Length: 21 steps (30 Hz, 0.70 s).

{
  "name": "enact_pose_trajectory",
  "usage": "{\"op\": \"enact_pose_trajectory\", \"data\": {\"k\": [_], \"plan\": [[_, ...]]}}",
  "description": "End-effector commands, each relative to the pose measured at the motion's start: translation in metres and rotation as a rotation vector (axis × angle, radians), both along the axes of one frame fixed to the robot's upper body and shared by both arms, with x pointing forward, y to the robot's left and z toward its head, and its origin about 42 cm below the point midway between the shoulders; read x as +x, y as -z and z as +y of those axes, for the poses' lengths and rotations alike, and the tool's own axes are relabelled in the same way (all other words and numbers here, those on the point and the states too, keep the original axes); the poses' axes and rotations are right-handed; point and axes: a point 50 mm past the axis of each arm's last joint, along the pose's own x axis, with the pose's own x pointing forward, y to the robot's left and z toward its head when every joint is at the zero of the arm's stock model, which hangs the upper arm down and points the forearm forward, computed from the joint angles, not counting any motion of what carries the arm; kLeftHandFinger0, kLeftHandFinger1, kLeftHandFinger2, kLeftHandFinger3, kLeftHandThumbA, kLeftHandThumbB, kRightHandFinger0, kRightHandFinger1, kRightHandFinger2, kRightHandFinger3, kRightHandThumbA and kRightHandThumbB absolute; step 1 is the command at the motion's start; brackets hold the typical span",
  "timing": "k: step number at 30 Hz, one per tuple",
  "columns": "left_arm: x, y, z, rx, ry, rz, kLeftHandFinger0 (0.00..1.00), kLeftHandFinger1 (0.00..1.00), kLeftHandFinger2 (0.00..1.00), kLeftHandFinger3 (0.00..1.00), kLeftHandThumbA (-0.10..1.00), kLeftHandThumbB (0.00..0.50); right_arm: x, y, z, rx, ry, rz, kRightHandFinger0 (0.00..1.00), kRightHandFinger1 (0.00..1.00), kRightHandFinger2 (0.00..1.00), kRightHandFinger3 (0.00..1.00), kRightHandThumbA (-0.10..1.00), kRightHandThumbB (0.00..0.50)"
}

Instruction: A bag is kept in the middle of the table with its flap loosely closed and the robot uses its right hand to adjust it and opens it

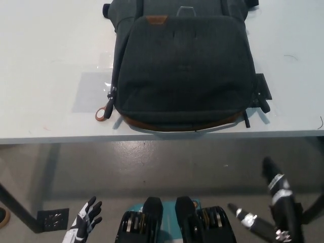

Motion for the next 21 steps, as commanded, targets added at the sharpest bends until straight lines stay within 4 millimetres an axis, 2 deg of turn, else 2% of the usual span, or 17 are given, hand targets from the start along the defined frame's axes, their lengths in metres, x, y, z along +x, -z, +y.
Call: {"op": "enact_pose_trajectory", "data": {"k": [1, 3, 8, 9, 12, 13, 14, 15, 18, 19, 21], "plan": [[0.004, -0.019, -0.001, -0.024, 0.043, -0.098, 1.0, 1.0, 1.0, 1.0, 1.0, 0.0, 0.021, -0.051, -0.005, -0.011, 0.052, -0.218, 1.0, 1.0, 1.0, 1.0, 1.0, 0.221], [0.002, -0.021, -0.001, -0.028, 0.046, -0.095, 1.0, 1.0, 1.0, 1.0, 1.0, 0.0, 0.032, -0.063, -0.012, -0.019, 0.037, -0.273, 1.0, 1.0, 1.0, 1.0, 1.0, 0.227], [0.006, -0.022, -0.002, -0.007, 0.047, -0.101, 1.0, 1.0, 1.0, 1.0, 1.0, 0.0, 0.07, -0.11, -0.026, -0.008, 0.029, -0.339, 1.0, 1.0, 1.0, 1.0, 1.0, 0.466], [0.007, -0.023, -0.002, -0.013, 0.048, -0.105, 1.0, 1.0, 1.0, 1.0, 1.0, 0.0, 0.085, -0.123, -0.028, 0.003, 0.023, -0.343, 1.0, 1.0, 1.0, 1.0, 1.0, 0.497], [0.007, -0.022, -0.002, -0.011, 0.049, -0.107, 1.0, 1.0, 1.0, 1.0, 1.0, 0.0, 0.113, -0.143, -0.03, 0.024, 0.014, -0.358, 1.0, 1.0, 1.0, 1.0, 1.0, 0.5], [0.007, -0.021, -0.002, -0.004, 0.048, -0.096, 1.0, 1.0, 1.0, 1.0, 1.0, 0.005, 0.119, -0.156, -0.03, 0.015, 0.027, -0.363, 1.0, 1.0, 1.0, 1.0, 1.0, 0.486], [0.007, -0.021, -0.002, 0.001, 0.048, -0.095, 1.0, 1.0, 1.0, 1.0, 1.0, 0.0, 0.121, -0.163, -0.03, -0.006, 0.037, -0.368, 1.0, 1.0, 1.0, 1.0, 1.0, 0.436], [0.007, -0.021, -0.002, 0.007, 0.048, -0.095, 1.0, 1.0, 1.0, 1.0, 1.0, 0.0, 0.125, -0.176, -0.03, -0.035, 0.044, -0.368, 1.0, 1.0, 1.0, 1.0, 1.0, 0.355], [0.008, -0.02, -0.001, 0.008, 0.052, -0.094, 1.0, 1.0, 1.0, 1.0, 1.0, 0.002, 0.137, -0.198, -0.028, -0.027, 0.017, -0.346, 1.0, 1.0, 1.0, 1.0, 1.0, 0.249], [0.008, -0.018, -0.001, 0.008, 0.052, -0.092, 1.0, 1.0, 1.0, 1.0, 1.0, 0.003, 0.144, -0.205, -0.026, -0.027, 0.001, -0.331, 1.0, 1.0, 1.0, 1.0, 1.0, 0.221], [0.008, -0.017, -0.001, 0.011, 0.054, -0.09, 1.0, 1.0, 1.0, 1.0, 1.0, 0.0, 0.153, -0.213, -0.025, -0.021, -0.02, -0.317, 1.0, 1.0, 1.0, 1.0, 0.99, 0.205]]}}
